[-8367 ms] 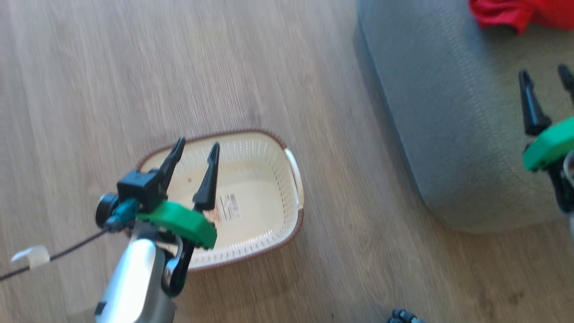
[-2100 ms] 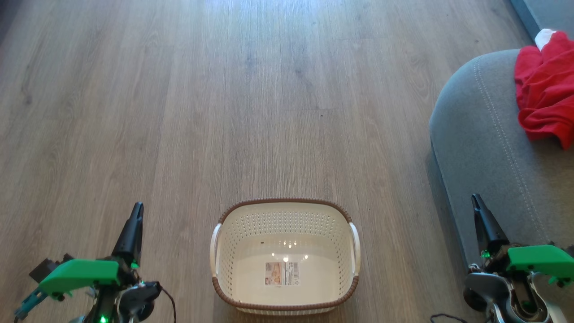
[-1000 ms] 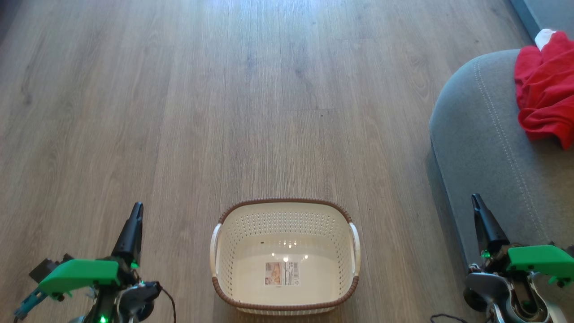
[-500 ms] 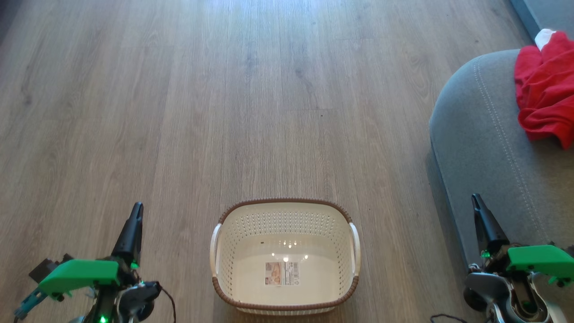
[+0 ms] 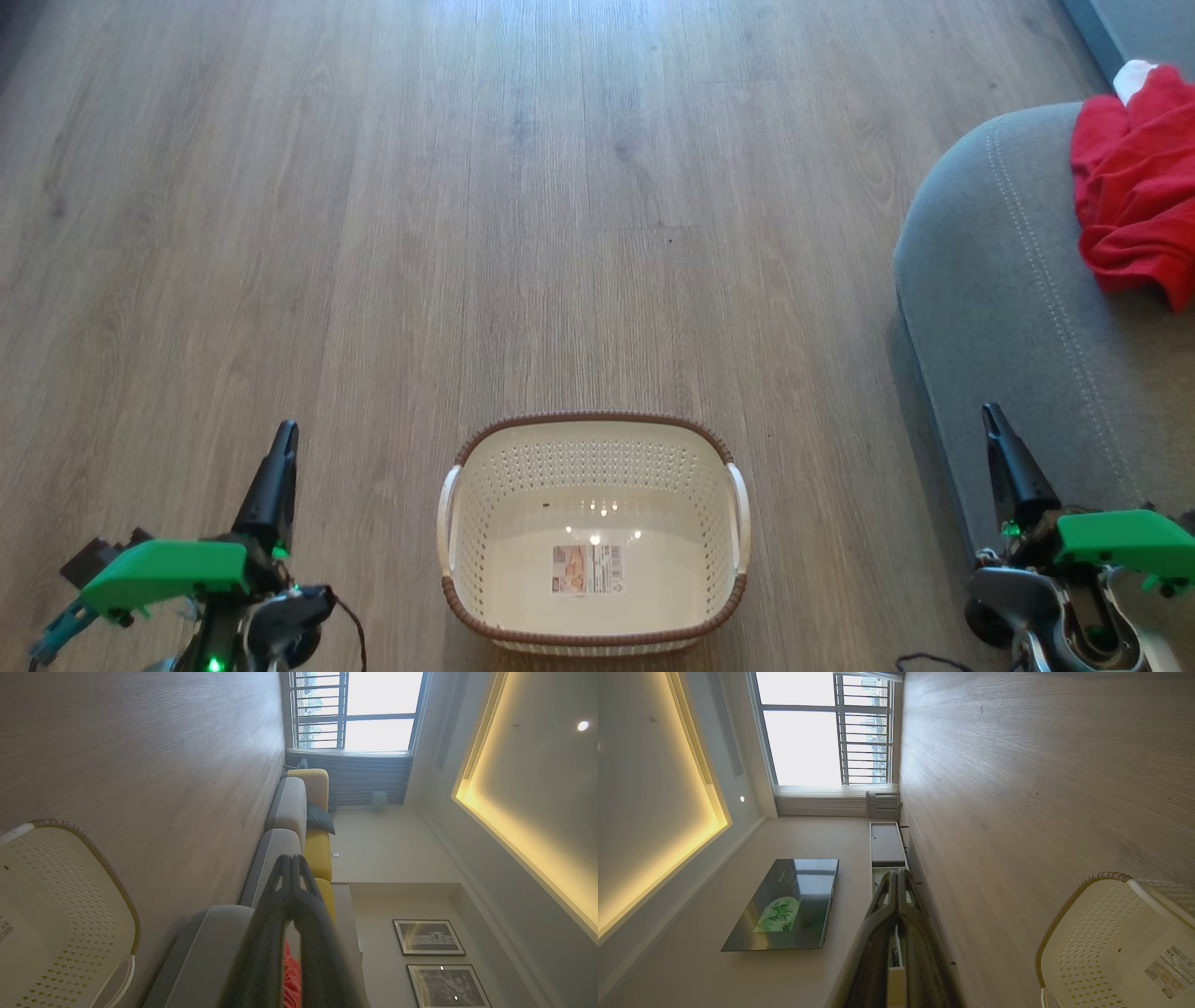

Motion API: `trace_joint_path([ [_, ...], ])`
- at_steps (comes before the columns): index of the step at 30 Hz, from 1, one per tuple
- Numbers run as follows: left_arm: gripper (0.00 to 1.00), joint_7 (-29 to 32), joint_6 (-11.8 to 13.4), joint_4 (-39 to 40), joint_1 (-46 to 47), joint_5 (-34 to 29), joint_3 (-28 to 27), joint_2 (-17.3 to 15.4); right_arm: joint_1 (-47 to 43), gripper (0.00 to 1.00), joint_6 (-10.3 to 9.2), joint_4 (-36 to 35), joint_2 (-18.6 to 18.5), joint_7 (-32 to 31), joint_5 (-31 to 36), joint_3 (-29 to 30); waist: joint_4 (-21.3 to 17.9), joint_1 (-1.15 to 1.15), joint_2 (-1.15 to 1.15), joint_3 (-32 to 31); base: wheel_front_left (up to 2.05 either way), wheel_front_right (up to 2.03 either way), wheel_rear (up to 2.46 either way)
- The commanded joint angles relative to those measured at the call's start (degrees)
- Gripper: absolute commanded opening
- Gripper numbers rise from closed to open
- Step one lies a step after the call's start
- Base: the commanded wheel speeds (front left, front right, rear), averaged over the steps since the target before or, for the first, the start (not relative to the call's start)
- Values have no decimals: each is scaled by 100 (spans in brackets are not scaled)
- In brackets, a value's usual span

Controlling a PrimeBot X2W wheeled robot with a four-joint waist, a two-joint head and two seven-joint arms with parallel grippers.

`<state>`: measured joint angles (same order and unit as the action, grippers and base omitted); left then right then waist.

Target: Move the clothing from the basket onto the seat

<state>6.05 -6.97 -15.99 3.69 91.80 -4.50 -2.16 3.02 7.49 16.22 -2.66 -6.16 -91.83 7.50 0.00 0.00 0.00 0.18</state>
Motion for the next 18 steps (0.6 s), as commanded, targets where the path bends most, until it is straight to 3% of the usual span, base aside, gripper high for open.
trace_joint_path([
  [1, 0, 43, -52, 194, 250, 37, -202, -72, 316, 0, 0, -220, -21, -33, -34, -98, 0, 0, 0, 0, 0, 0, 0],
  [18, 0, 43, -52, 194, 250, 38, -201, -72, 316, 0, 0, -220, -21, -33, -34, -98, 0, 0, 0, 0, 0, 0, 0],
])
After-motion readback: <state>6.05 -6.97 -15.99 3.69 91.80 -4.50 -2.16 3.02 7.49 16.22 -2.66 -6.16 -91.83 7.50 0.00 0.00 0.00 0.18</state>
